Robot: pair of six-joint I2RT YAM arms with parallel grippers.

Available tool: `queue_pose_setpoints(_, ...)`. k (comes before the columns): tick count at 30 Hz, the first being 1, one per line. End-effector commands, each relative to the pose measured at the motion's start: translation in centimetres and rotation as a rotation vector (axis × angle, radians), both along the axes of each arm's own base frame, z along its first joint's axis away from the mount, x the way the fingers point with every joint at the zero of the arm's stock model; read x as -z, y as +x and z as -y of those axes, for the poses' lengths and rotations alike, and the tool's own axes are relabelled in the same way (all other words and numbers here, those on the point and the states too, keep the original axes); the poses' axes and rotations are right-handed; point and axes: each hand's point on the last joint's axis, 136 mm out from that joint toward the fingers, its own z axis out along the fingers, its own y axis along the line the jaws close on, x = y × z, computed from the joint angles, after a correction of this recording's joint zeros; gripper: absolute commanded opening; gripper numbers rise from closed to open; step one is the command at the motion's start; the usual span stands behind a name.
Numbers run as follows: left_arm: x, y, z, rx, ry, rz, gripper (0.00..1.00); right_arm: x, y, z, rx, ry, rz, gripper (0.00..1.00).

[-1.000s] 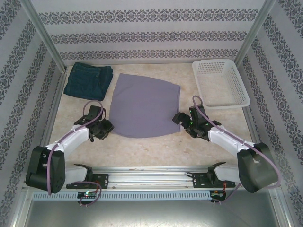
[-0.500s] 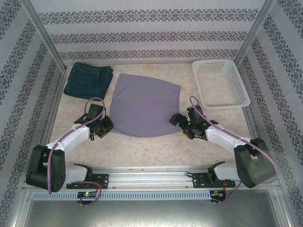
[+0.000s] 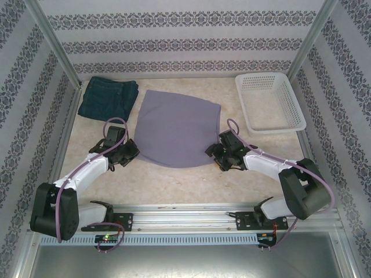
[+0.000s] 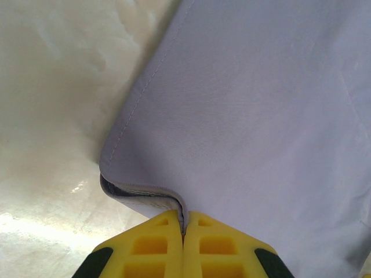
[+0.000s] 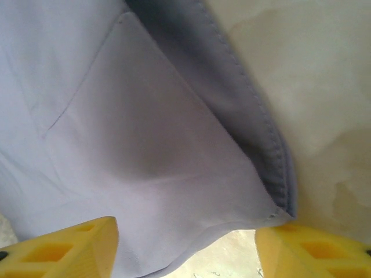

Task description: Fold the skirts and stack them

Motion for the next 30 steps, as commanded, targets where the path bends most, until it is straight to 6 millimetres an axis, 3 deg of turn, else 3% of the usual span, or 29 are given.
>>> queue_pose_setpoints(1,-0.5,0.5,0.3,0.004,-0.011,0.030,0.00,0.8,-0.5,1.7,0.088,-0.081,-0.022,0.59)
queue_pose_setpoints(8,-0.3,0.4,0.4,0.005,-0.019,0.021,0.00,1.3,-1.3,3.7,0.133,-0.144,-0.011,0.52)
queue_pose_setpoints(15,-0.1,0.5,0.6,0.010,-0.029,0.015,0.00,1.0,-0.4,2.6,0.097,-0.117,0.005,0.43)
queue_pose_setpoints(30,0.4,0.3,0.9,0.011,-0.048,0.002,0.00,1.3,0.8,2.6,0.114,-0.116,0.026,0.27)
